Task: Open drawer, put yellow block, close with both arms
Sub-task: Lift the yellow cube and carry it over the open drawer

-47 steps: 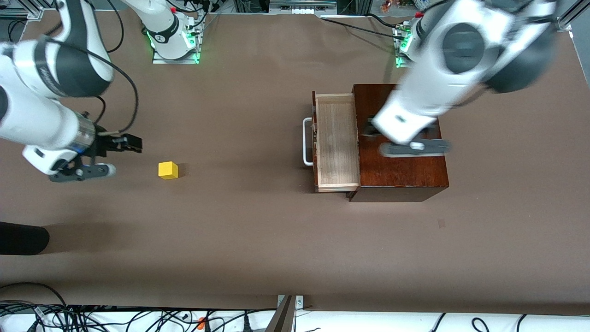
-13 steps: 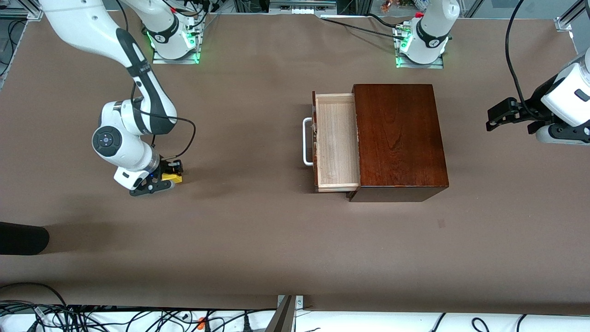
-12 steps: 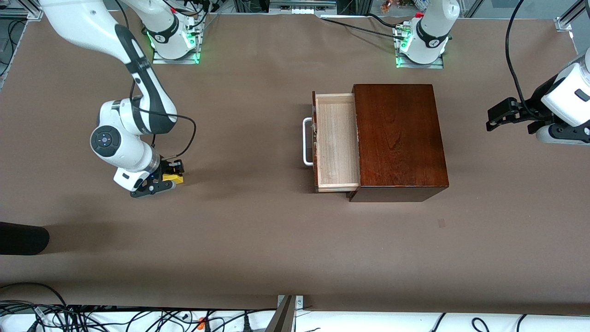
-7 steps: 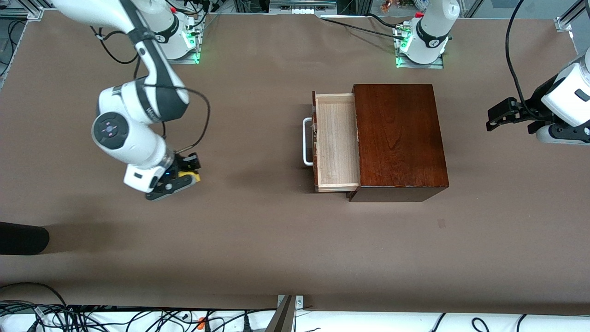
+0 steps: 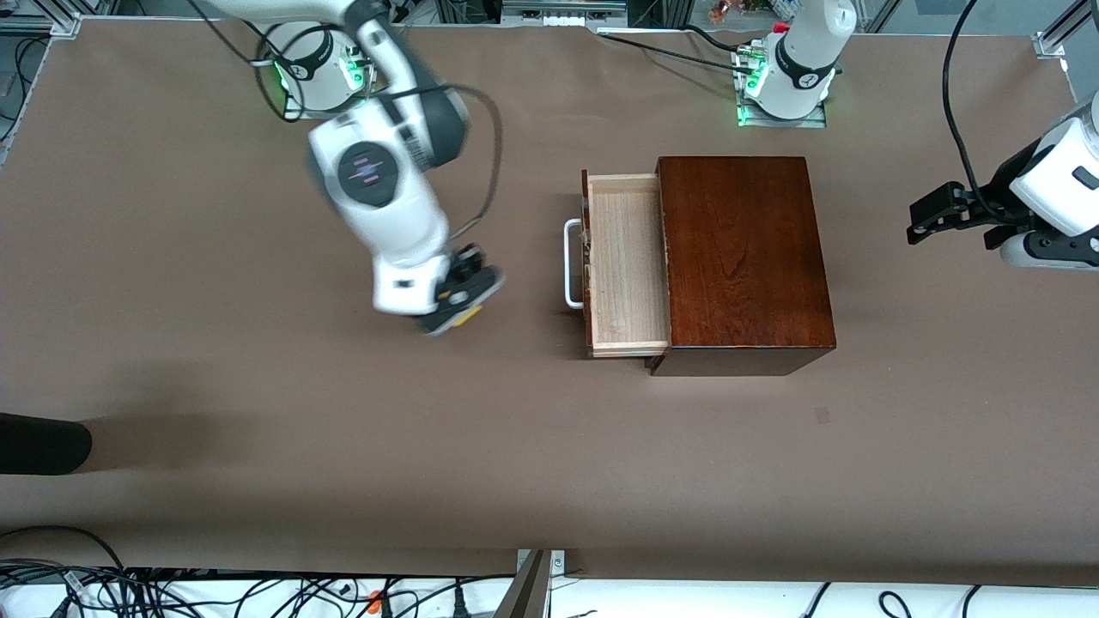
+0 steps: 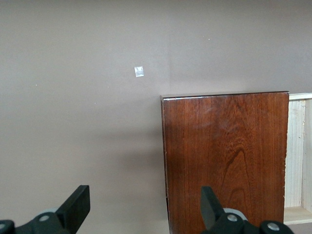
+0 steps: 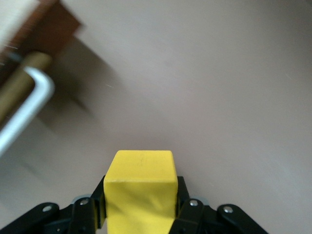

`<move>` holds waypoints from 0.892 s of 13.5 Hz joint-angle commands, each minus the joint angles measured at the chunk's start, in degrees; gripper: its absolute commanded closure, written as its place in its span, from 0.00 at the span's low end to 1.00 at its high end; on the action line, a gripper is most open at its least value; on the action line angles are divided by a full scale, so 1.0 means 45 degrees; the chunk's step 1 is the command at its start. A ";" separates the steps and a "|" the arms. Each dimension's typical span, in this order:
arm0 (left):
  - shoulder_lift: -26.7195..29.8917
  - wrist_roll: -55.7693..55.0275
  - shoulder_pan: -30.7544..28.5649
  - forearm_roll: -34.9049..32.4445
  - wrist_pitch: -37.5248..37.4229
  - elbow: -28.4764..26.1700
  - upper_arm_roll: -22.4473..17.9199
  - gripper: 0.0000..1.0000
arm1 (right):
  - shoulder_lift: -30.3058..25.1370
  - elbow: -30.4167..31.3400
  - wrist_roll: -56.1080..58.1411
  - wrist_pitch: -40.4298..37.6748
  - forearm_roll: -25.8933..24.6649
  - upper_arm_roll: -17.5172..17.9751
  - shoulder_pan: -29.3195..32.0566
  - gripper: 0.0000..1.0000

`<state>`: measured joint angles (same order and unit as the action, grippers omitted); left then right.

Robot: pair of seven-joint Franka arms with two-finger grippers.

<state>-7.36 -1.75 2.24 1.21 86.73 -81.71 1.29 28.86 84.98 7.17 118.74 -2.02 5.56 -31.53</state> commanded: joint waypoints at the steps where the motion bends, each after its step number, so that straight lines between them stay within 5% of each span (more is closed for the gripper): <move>1: 0.0289 0.0271 0.0048 0.0102 0.0003 -0.0280 -0.0071 0.00 | 0.1823 -0.3094 0.0144 -0.1285 -0.0680 -0.0141 -0.1251 0.80; 4: 0.0289 0.0252 0.0048 0.0102 -0.0055 -0.0280 -0.0071 0.00 | 0.2589 -0.4955 0.0164 -0.2691 -0.1618 -0.0141 -0.2676 0.80; 12: 0.0289 0.0174 0.0029 0.0102 -0.0192 -0.0280 -0.0091 0.00 | 0.2901 -0.4997 0.1504 -0.2637 -0.3495 -0.0161 -0.4849 0.79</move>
<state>-7.36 -1.75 2.25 1.21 86.31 -81.84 1.29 39.82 65.00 9.10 107.48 -15.93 5.29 -52.43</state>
